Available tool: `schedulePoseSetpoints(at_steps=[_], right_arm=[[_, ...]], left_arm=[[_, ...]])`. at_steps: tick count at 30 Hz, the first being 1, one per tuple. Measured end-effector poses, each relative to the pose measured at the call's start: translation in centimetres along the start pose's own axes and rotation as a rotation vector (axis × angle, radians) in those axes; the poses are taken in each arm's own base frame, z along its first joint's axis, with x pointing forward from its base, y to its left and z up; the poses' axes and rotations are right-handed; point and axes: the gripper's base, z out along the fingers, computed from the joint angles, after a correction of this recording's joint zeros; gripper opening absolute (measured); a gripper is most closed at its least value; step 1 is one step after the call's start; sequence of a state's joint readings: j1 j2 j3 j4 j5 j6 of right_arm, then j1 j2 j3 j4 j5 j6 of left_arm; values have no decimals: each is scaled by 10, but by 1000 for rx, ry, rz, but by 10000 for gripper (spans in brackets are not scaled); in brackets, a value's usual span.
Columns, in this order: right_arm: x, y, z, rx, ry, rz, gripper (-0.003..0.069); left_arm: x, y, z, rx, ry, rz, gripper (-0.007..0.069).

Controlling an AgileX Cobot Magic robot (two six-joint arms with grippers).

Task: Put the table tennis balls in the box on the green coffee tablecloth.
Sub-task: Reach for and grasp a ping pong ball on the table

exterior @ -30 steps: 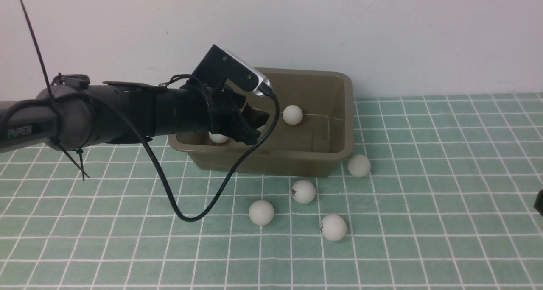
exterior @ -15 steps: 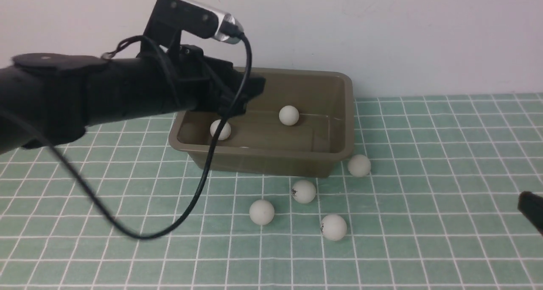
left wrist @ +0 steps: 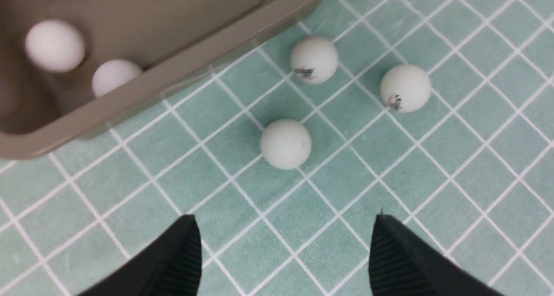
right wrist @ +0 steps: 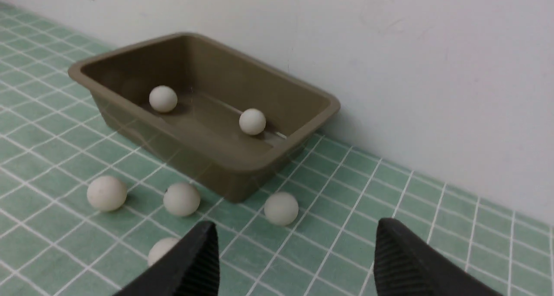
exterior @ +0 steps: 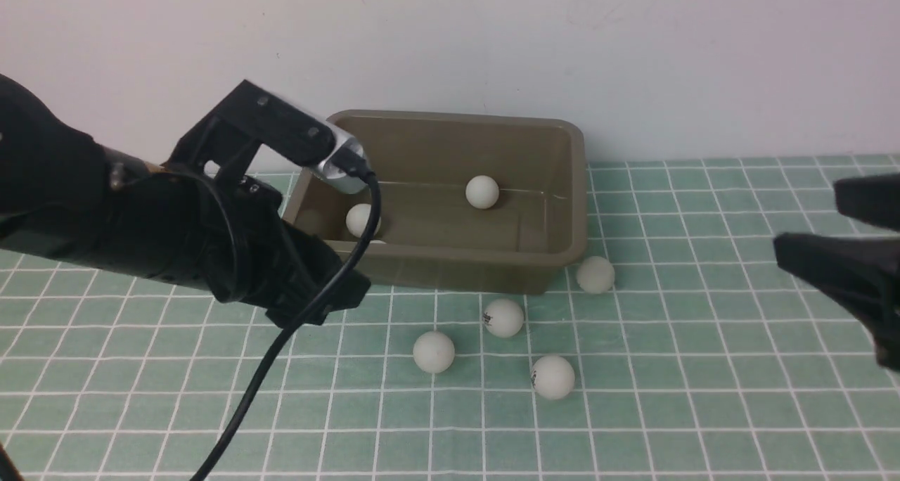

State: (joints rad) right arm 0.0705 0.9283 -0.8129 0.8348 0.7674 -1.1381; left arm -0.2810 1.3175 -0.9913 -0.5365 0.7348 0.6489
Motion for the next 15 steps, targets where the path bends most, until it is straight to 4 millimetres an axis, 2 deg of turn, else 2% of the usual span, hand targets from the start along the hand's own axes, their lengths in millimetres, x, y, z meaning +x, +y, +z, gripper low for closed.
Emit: schedulePoseSetpoints(at_steps=[2,5,10,15], right_arm=[[-3,-12,18,-21,48,33,442],[-2,-33,58,-81,149,127,442],[15,-58,119,-151,280,216,442],[28,-74,160,-178,341,251,442]], left_arm=[[0,-1,-2,-1,-7,-24,468],[-3,-4,-8,15,-42,-46,468],[-8,-10,-17,47,-107,-72,468],[-9,-13,-19,64,-130,-83,468]])
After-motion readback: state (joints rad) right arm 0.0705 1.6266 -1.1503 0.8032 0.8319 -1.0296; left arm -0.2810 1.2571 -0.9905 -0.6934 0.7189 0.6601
